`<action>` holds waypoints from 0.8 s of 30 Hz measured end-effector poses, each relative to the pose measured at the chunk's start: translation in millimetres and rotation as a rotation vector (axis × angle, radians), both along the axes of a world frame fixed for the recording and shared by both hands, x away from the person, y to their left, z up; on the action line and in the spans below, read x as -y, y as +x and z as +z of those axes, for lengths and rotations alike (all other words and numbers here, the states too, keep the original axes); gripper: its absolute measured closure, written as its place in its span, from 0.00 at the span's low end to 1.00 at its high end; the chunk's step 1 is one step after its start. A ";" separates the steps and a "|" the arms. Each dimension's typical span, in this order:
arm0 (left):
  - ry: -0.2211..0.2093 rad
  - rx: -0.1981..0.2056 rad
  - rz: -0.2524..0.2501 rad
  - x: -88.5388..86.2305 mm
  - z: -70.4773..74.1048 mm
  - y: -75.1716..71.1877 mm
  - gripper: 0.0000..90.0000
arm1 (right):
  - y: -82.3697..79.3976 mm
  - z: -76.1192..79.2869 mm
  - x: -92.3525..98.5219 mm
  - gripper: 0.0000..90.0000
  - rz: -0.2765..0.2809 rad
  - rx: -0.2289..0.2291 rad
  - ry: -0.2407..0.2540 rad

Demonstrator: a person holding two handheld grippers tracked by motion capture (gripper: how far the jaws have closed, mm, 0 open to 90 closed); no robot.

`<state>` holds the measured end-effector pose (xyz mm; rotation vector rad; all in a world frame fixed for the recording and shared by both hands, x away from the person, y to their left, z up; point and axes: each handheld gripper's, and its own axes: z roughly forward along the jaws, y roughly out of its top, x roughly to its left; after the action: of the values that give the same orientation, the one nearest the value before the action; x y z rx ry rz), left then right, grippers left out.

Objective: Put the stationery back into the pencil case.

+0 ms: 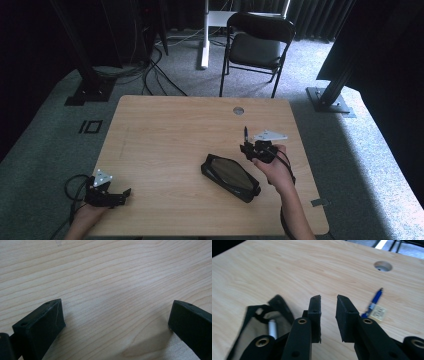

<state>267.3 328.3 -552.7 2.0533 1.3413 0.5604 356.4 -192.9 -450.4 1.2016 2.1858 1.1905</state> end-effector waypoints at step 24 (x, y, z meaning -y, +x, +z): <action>0.000 0.000 0.000 0.0 0.0 0.0 0.01 | 37.9 -27.4 29.5 0.74 -0.286 -0.012 0.033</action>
<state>267.3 328.3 -552.7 2.0541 1.3410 0.5603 394.4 -222.4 -477.8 1.4790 1.9275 1.1037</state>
